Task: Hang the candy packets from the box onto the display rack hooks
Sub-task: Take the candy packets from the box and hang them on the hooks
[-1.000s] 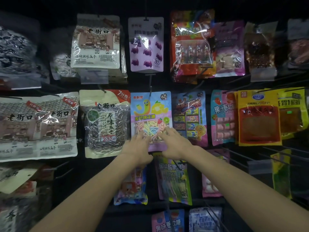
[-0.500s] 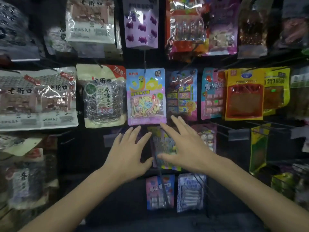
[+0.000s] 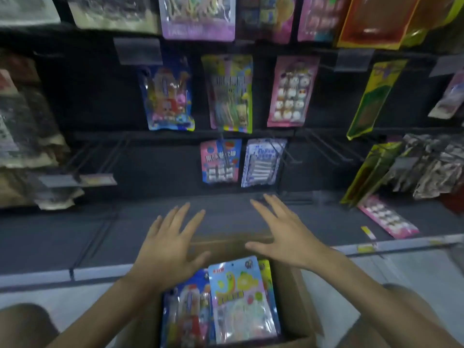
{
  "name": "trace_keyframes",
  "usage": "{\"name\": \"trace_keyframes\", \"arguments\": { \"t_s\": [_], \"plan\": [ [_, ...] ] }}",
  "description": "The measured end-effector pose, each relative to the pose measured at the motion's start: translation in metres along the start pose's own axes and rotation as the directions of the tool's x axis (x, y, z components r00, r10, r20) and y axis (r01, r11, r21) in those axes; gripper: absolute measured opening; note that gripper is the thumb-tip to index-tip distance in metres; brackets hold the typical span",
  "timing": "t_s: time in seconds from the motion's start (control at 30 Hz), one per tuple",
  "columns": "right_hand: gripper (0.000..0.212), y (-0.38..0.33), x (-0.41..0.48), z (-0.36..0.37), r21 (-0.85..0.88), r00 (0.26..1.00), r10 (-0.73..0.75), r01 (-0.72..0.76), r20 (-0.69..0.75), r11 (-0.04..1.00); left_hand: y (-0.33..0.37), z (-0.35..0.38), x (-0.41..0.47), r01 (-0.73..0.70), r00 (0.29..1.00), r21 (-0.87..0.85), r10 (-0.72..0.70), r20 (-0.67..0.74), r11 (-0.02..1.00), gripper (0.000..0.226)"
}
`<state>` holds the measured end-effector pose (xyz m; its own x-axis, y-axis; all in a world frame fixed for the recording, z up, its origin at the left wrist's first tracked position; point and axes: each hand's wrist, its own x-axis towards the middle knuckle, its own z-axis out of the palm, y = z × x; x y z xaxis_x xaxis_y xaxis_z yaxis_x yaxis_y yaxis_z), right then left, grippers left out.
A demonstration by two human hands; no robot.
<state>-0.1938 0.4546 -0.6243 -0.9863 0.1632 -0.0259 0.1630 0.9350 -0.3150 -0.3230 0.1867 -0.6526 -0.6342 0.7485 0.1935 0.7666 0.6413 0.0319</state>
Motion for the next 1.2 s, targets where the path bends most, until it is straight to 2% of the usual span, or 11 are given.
{"name": "trace_keyframes", "arguments": {
  "t_s": [0.2,0.37,0.47,0.6,0.7,0.77,0.87,0.93,1.03,1.13,1.2],
  "plan": [
    [0.099,0.041,-0.007,0.101,-0.022,0.972,0.167,-0.166,0.164,0.986,-0.016,0.085,-0.053,-0.001,0.967,-0.007,0.003,0.254,1.000,0.081],
    [0.132,0.064,0.001,0.198,0.168,0.884,0.292,-0.371,0.366,0.913,-0.024,0.136,-0.078,0.058,0.893,-0.051,-0.029,0.450,0.997,0.085],
    [0.114,0.074,0.003,0.248,0.233,0.799,0.403,-0.539,0.447,0.810,-0.021,0.153,-0.091,0.055,0.827,-0.077,-0.002,0.562,0.996,0.084],
    [0.109,0.088,0.004,0.295,0.364,0.765,0.523,-0.641,0.376,0.676,-0.020,0.170,-0.103,0.131,0.718,-0.224,0.063,0.693,0.966,0.069],
    [0.074,0.076,0.003,0.296,0.441,0.759,0.605,-0.640,0.240,0.629,-0.020,0.181,-0.109,0.213,0.651,-0.300,0.094,0.753,0.930,0.056],
    [0.062,0.070,0.006,0.294,0.505,0.716,0.677,-0.652,0.167,0.565,-0.017,0.184,-0.110,0.245,0.625,-0.315,0.099,0.774,0.917,0.051],
    [0.036,0.059,0.014,0.288,0.617,0.647,0.724,-0.677,0.238,0.402,-0.015,0.185,-0.107,0.227,0.626,-0.326,0.119,0.770,0.918,0.049],
    [0.021,0.050,0.016,0.277,0.670,0.668,0.679,-0.656,0.303,0.346,-0.013,0.183,-0.104,0.201,0.645,-0.317,0.118,0.755,0.927,0.047],
    [0.025,0.036,0.012,0.244,0.720,0.724,0.596,-0.613,0.346,0.325,-0.011,0.181,-0.100,0.213,0.681,-0.323,0.097,0.726,0.922,0.045],
    [0.034,0.026,0.007,0.198,0.793,0.815,0.499,-0.500,0.295,0.348,-0.008,0.180,-0.089,0.225,0.759,-0.351,0.062,0.648,0.909,0.063],
    [0.033,0.019,0.004,0.168,0.862,0.860,0.459,-0.392,0.221,0.320,-0.006,0.178,-0.078,0.370,0.783,-0.456,-0.008,0.622,0.810,0.079]
  ]
}}
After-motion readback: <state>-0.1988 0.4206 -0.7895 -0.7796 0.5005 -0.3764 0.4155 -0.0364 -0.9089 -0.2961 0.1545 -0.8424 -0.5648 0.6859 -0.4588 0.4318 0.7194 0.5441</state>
